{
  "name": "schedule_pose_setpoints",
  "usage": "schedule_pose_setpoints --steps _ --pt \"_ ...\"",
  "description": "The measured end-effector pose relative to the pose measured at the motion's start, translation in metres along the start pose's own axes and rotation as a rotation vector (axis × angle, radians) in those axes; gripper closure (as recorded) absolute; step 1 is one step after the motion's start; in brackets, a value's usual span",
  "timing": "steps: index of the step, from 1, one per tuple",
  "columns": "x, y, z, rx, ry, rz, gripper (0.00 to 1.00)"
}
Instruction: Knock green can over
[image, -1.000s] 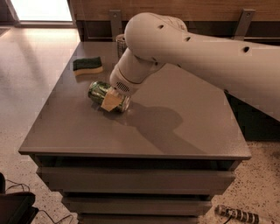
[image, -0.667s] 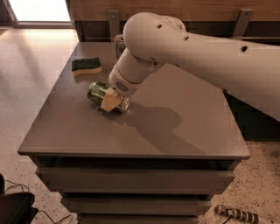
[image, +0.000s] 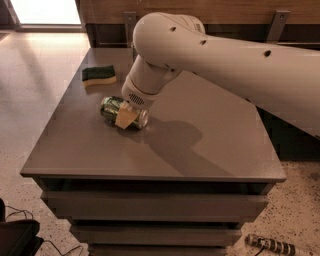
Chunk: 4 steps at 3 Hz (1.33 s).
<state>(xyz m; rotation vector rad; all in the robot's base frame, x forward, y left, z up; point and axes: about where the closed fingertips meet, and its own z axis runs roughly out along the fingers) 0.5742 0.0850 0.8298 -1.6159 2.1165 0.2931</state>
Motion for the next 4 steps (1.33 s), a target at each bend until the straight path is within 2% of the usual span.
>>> schedule_pose_setpoints --steps 1,4 --pt "0.0029 0.0022 0.0098 -0.012 0.068 -0.008 0.82" --pt "-0.0008 0.0033 0.0037 -0.012 0.068 -0.011 0.12"
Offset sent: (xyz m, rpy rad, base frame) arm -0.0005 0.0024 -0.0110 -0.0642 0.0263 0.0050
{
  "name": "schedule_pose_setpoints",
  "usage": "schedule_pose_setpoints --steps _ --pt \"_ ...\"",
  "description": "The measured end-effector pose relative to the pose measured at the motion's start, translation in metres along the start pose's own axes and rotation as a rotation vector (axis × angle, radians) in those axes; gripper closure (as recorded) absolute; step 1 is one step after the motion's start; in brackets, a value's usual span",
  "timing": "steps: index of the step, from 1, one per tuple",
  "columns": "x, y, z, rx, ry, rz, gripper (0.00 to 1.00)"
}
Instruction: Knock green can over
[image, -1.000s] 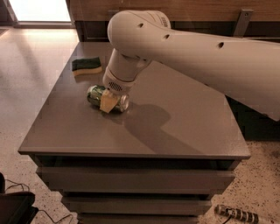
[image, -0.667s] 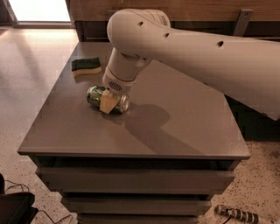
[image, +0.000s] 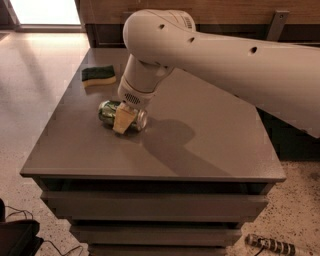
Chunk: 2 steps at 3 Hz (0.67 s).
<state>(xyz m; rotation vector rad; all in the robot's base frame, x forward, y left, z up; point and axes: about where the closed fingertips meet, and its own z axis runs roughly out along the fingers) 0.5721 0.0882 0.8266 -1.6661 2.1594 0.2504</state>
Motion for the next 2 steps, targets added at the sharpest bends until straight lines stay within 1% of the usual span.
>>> schedule_pose_setpoints --steps 1,2 --pt "-0.0003 0.0007 -0.0002 0.0 0.0 -0.001 0.0" --pt "-0.0003 0.0007 -0.0003 0.0 0.0 -0.001 0.0"
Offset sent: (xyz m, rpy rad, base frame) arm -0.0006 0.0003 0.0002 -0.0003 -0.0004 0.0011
